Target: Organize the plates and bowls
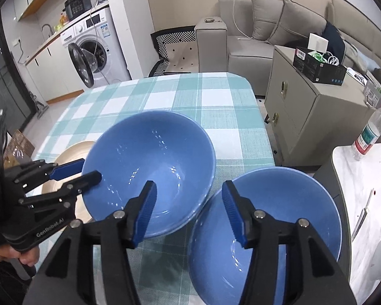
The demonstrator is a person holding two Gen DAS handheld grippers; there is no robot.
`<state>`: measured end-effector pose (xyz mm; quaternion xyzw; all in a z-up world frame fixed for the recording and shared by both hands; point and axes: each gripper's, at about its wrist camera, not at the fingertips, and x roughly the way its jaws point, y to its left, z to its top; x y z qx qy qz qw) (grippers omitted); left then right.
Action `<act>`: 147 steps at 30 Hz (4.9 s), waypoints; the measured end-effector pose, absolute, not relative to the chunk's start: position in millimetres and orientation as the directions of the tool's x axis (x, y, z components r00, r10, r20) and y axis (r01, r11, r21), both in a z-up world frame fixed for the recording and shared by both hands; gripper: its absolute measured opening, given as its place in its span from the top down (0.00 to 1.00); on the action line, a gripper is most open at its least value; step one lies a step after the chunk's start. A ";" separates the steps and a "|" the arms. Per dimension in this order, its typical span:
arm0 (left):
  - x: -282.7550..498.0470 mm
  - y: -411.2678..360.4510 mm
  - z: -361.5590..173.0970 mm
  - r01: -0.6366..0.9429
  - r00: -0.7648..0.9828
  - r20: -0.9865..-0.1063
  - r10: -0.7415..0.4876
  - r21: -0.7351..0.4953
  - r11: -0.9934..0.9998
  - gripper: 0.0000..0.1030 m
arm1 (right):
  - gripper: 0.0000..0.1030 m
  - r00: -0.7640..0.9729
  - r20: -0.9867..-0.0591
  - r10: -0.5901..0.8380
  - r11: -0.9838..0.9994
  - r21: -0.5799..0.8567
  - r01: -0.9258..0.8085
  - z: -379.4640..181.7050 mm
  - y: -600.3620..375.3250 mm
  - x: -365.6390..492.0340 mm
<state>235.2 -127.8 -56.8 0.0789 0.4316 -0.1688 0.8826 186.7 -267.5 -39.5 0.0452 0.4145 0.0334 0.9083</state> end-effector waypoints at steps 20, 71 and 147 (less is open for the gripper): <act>207.0 -107.3 -25.0 0.336 0.627 -0.701 -0.341 -0.152 0.930 0.01 | 0.00 0.739 -0.660 0.135 0.988 0.148 -0.048 -14.3 -281.0 133.5; 147.3 -233.5 -35.1 0.478 0.558 -0.722 -0.410 -0.124 0.869 0.01 | 0.00 0.780 -0.626 0.029 0.933 0.296 0.204 -27.1 -406.5 67.0; 179.1 -282.0 -82.9 0.416 0.439 -0.783 -0.440 -0.257 0.872 0.66 | 0.83 0.734 -0.677 0.058 0.911 0.337 0.239 -82.8 -419.0 93.8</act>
